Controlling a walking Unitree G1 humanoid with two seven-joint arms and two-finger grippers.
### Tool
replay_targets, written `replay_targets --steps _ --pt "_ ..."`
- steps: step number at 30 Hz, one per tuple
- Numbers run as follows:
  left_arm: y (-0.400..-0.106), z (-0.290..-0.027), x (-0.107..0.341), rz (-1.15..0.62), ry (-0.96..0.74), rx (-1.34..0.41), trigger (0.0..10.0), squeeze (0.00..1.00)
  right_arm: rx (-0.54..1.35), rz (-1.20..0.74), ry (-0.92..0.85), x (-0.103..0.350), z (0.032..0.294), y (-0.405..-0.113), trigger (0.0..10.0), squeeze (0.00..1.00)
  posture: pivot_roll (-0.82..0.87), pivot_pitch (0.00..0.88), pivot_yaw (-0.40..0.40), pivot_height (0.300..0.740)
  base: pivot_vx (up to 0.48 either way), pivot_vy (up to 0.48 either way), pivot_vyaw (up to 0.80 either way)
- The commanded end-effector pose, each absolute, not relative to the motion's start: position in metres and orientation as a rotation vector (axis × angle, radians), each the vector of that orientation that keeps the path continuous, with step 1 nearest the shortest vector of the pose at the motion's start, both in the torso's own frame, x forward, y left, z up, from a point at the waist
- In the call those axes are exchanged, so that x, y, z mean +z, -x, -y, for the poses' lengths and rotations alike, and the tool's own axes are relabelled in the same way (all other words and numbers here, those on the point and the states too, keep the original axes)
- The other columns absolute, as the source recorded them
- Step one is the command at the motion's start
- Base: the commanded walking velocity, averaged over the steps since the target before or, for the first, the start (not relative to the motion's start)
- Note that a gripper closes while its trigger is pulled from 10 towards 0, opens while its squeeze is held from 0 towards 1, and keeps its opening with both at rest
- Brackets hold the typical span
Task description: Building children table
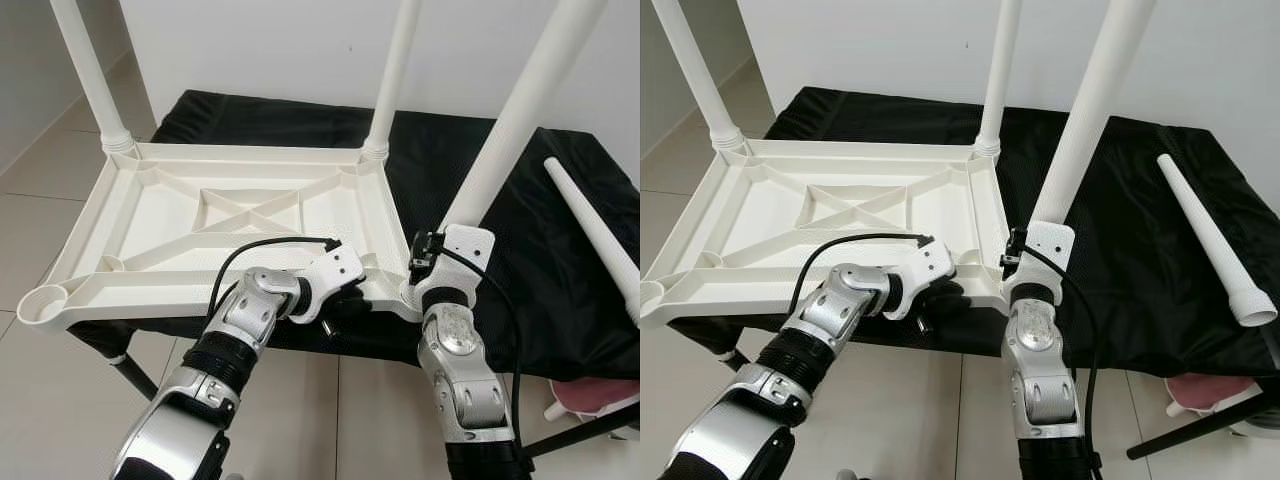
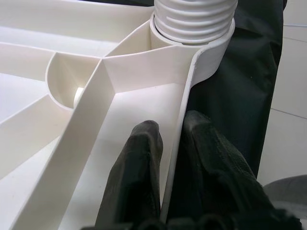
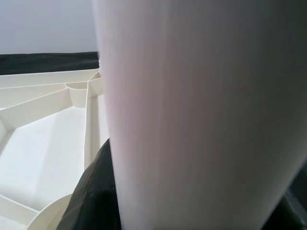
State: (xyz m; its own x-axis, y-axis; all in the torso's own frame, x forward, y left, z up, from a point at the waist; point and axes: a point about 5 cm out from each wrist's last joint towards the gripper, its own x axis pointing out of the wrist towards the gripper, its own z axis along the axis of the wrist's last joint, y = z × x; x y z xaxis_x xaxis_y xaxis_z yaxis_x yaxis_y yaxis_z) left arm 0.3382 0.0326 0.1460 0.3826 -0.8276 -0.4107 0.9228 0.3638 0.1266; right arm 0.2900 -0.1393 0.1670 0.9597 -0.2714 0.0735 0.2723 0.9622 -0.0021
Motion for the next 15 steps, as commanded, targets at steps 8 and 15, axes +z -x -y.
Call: replay_targets --steps 8,15 --pt "-0.3557 -0.0366 0.1783 -0.136 -0.379 -0.922 10.0 0.0 -0.394 -0.333 0.084 0.0882 0.1649 -0.2704 10.0 0.0 -0.01 0.137 -0.002 0.74 0.0 0.0 0.0" --pt "-0.3557 -0.0366 0.1783 -0.136 -0.379 -0.922 10.0 0.0 -0.394 -0.333 0.084 0.0882 0.1649 -0.2704 10.0 0.0 -0.01 0.137 -0.002 0.74 0.0 0.0 0.0"
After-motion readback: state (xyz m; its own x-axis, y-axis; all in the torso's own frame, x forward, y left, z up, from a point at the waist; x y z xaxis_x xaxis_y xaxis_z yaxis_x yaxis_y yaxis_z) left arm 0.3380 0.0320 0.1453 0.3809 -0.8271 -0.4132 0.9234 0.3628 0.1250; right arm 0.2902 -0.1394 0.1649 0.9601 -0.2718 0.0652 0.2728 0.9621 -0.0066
